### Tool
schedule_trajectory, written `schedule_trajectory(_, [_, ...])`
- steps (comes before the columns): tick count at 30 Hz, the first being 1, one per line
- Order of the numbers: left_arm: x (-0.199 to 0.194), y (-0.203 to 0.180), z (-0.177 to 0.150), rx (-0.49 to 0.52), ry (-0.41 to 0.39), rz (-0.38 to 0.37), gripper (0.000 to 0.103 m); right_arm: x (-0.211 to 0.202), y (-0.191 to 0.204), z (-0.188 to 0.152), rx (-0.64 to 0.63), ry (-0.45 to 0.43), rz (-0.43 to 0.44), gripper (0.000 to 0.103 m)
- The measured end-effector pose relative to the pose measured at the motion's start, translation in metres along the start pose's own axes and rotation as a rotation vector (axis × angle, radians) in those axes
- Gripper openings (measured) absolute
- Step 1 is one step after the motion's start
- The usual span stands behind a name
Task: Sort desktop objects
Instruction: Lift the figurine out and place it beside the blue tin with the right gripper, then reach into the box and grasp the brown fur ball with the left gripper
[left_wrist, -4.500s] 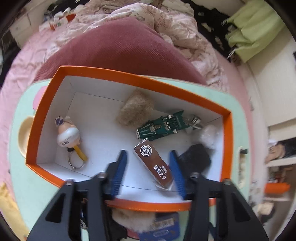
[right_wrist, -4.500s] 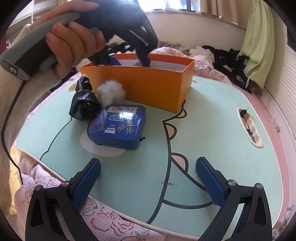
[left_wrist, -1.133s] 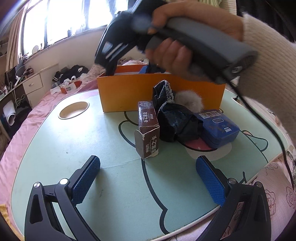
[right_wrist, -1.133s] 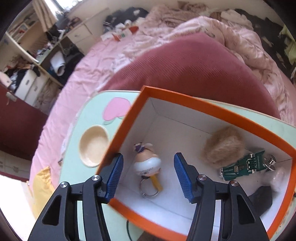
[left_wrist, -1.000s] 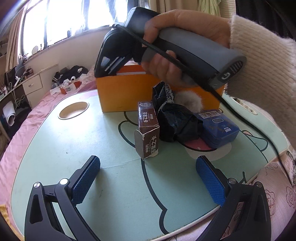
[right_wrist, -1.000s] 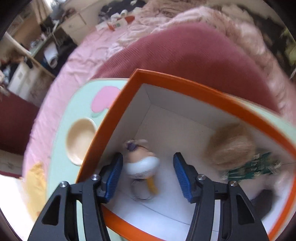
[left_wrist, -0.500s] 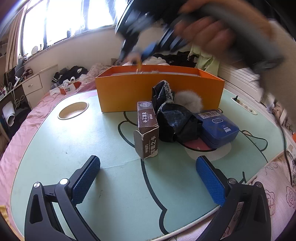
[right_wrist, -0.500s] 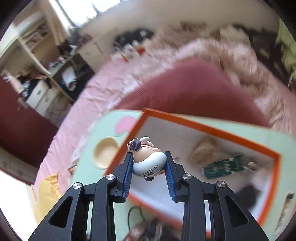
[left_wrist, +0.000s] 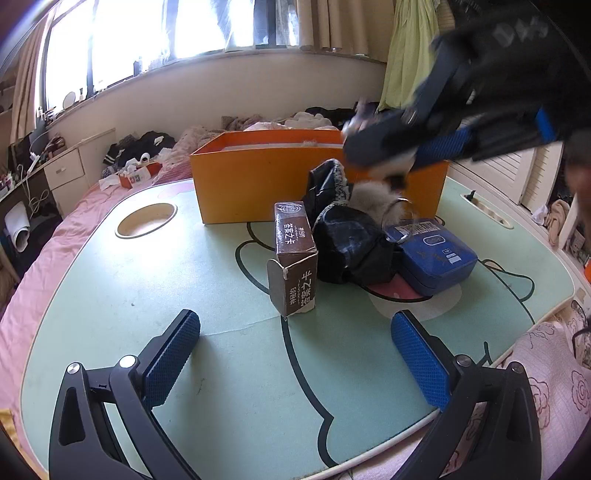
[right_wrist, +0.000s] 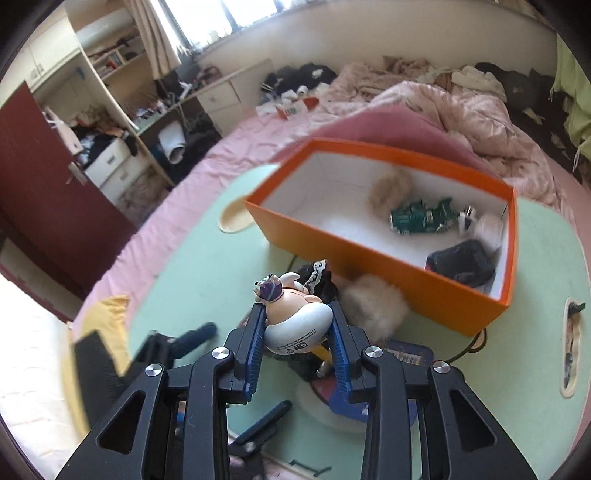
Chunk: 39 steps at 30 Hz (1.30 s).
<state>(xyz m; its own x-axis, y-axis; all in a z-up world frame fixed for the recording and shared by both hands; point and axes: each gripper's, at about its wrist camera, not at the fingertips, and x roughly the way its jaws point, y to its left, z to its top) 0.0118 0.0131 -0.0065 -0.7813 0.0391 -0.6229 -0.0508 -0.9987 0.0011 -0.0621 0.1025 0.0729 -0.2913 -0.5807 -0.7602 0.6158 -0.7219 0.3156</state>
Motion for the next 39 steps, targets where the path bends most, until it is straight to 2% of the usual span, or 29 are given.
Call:
schedule_trajectory(3, [0.0, 0.0, 0.0, 0.0, 0.0, 0.0, 0.103, 0.007, -0.006, -0.001, 0.025, -0.014, 0.009, 0.033])
schedule_trajectory(5, [0.0, 0.0, 0.0, 0.0, 0.0, 0.0, 0.103, 0.001, -0.013, -0.004, 0.05, -0.059, 0.004, 0.05])
schedule_trajectory(6, [0.0, 0.0, 0.0, 0.0, 0.0, 0.0, 0.103, -0.005, -0.017, -0.007, 0.062, -0.087, 0.008, 0.063])
schedule_trajectory(7, [0.0, 0.0, 0.0, 0.0, 0.0, 0.0, 0.103, -0.013, -0.021, -0.011, 0.072, -0.119, 0.015, 0.067])
schedule_trajectory(9, [0.0, 0.0, 0.0, 0.0, 0.0, 0.0, 0.103, -0.028, -0.029, -0.024, 0.079, -0.169, 0.014, 0.069])
schedule_trajectory(12, [0.0, 0.001, 0.0, 0.0, 0.001, -0.001, 0.103, -0.043, -0.039, -0.049, 0.084, -0.194, -0.03, 0.073])
schedule_trajectory(17, [0.001, 0.001, 0.001, 0.0, 0.001, -0.001, 0.103, -0.049, -0.046, -0.095, 0.042, -0.191, -0.165, 0.073])
schedule_trajectory(19, [0.001, 0.001, 0.001, 0.0, 0.002, -0.001, 0.103, -0.046, -0.046, -0.108, 0.017, -0.188, -0.218, 0.077])
schedule_trajectory(22, [0.002, 0.001, 0.001, 0.0, 0.003, -0.002, 0.103, -0.032, -0.045, -0.118, -0.022, -0.149, -0.247, 0.081])
schedule_trajectory(23, [0.002, 0.001, 0.001, 0.0, 0.003, -0.001, 0.103, -0.025, -0.046, -0.118, -0.029, -0.125, -0.253, 0.084])
schedule_trajectory(25, [0.002, 0.001, 0.001, 0.002, 0.004, -0.001, 0.103, -0.015, -0.04, -0.119, -0.086, -0.105, -0.297, 0.102])
schedule_trajectory(28, [0.004, 0.005, 0.0, -0.004, 0.009, -0.005, 0.103, -0.009, -0.035, -0.116, -0.124, -0.08, -0.29, 0.103])
schedule_trajectory(39, [0.004, 0.005, 0.0, -0.003, 0.016, -0.006, 0.103, -0.009, -0.039, -0.117, -0.121, -0.09, -0.292, 0.103])
